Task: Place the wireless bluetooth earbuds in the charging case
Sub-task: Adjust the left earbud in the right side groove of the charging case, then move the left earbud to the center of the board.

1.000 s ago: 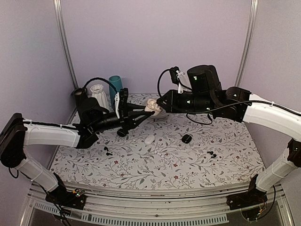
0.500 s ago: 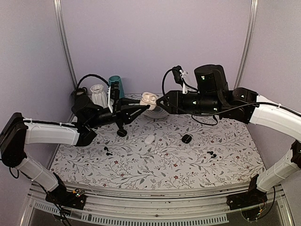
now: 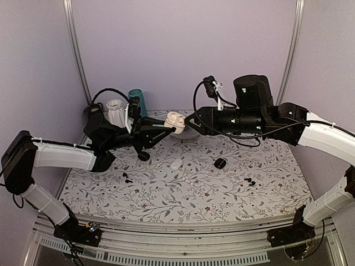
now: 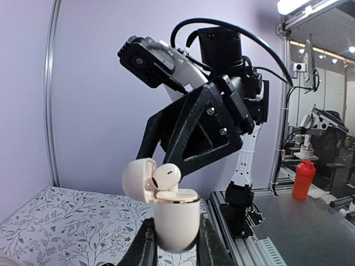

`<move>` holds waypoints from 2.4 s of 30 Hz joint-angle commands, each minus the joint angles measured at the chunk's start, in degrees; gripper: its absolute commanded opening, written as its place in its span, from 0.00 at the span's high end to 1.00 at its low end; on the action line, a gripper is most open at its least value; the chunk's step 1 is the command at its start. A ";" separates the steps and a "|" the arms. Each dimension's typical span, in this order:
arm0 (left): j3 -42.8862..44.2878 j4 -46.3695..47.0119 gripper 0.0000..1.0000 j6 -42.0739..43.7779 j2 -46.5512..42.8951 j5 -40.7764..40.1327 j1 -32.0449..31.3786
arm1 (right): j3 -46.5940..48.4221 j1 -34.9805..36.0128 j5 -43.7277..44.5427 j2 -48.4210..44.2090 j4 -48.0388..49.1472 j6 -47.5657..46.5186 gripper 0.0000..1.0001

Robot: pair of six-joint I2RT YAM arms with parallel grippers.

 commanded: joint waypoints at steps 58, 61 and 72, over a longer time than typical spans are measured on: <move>-4.70 -3.36 1.00 10.73 -3.61 -7.66 -1.45 | -8.47 -8.14 5.47 -6.93 -2.36 4.51 0.48; -5.03 -5.38 1.00 13.52 -4.84 -9.25 -2.50 | -13.62 -11.77 6.25 -8.13 -1.87 7.27 0.46; -8.82 -6.66 1.00 17.43 -9.71 -16.64 -4.65 | -23.72 -20.23 12.34 -11.05 -1.20 11.65 0.42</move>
